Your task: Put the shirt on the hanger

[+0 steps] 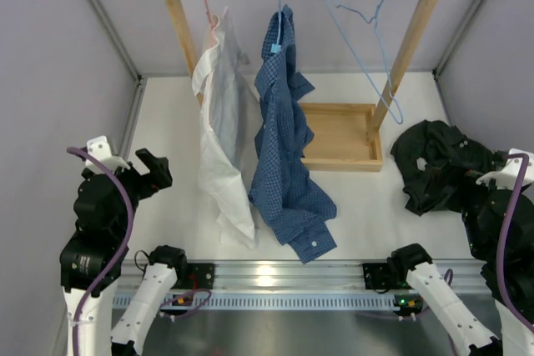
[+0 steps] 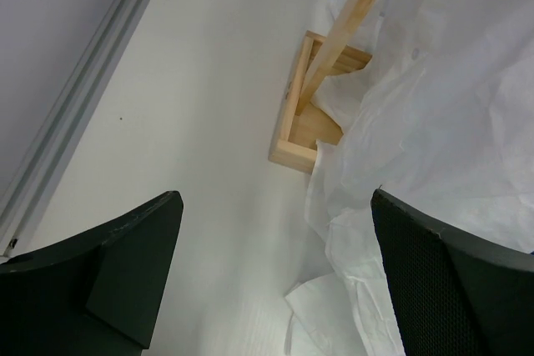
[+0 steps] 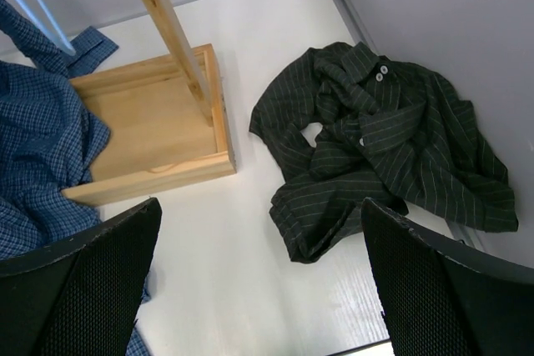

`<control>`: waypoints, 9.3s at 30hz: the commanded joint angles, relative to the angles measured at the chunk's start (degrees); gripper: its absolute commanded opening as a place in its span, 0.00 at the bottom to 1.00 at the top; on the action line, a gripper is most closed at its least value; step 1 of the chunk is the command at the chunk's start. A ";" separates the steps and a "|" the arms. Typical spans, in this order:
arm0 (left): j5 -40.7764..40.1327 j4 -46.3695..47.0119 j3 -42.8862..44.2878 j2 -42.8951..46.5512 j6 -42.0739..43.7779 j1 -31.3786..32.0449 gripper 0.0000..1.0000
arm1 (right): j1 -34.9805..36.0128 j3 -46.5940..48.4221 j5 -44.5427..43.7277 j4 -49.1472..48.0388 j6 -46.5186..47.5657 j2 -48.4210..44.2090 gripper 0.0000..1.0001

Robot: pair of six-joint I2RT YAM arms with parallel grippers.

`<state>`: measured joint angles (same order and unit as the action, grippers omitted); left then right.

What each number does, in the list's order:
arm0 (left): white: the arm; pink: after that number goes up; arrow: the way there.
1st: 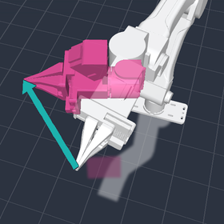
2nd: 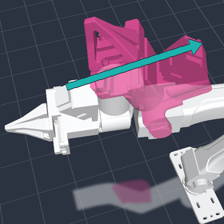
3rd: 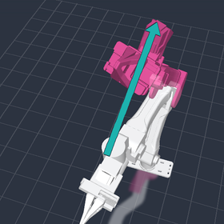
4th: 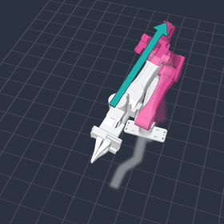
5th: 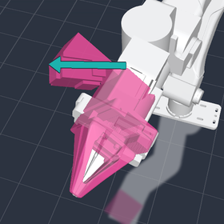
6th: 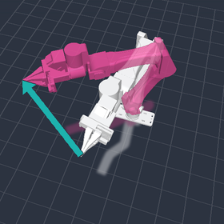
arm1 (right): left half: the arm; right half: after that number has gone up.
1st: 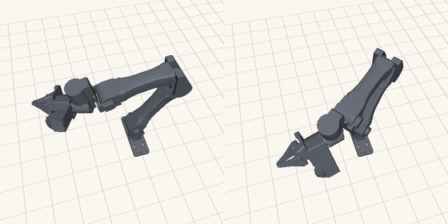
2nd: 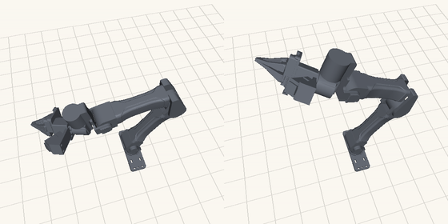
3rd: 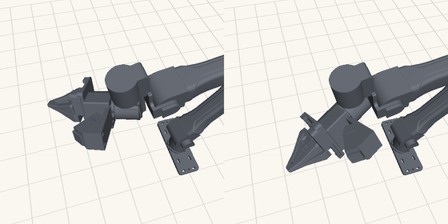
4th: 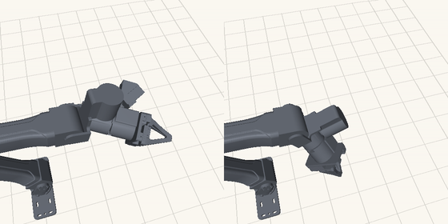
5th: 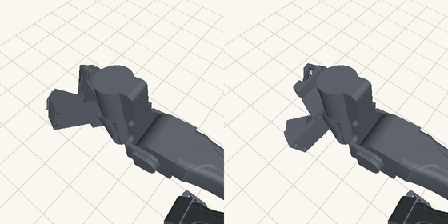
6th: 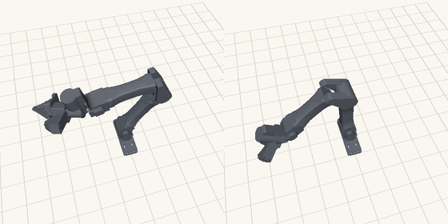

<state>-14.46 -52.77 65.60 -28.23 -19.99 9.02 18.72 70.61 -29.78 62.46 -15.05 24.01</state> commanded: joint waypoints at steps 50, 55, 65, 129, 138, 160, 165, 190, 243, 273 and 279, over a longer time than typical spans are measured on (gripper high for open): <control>-6.20 11.55 -14.99 3.71 -4.27 6.28 0.98 | -38.50 -40.99 38.37 -30.77 -13.43 9.26 0.00; -2.42 11.03 -8.75 3.44 -5.32 6.19 0.98 | -32.01 -38.97 51.36 -21.68 -16.41 -1.14 0.00; 1.10 9.97 1.63 -0.77 -5.24 6.28 0.98 | -21.98 -35.53 63.10 -9.63 -8.51 1.73 0.24; 59.19 14.45 16.31 -17.20 -2.07 10.50 0.95 | 13.33 -20.23 63.89 -34.23 2.31 19.94 0.02; 55.07 16.47 12.53 -20.73 -2.78 10.76 0.95 | 36.64 -32.62 44.19 -45.04 -8.40 21.35 0.16; 54.88 16.21 7.96 -18.61 -4.71 10.85 0.91 | 38.14 -30.97 28.73 -22.56 -9.73 7.19 0.54; 52.53 16.30 7.79 -19.32 -4.89 14.79 0.91 | 38.23 -28.96 16.95 -20.18 -10.80 10.87 0.67; 53.06 16.30 23.42 -30.29 -3.04 20.24 0.80 | 37.00 -24.30 0.45 -19.05 -9.28 13.02 0.00; -18.16 10.33 25.61 -55.27 -7.26 70.62 0.00 | 35.52 -0.41 -6.44 -1.38 -10.28 16.49 0.53; -0.40 8.21 28.18 -55.27 -2.96 61.82 0.34 | 34.98 -13.31 19.23 -30.73 5.73 18.62 0.00; -7.39 16.47 22.47 -56.32 -1.28 64.36 0.34 | 34.98 -9.79 16.34 -25.29 1.87 20.37 0.00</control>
<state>-16.62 -42.24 90.28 -83.64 -23.05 71.40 54.19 56.45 -10.20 36.01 -10.39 43.59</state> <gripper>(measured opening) 0.352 0.008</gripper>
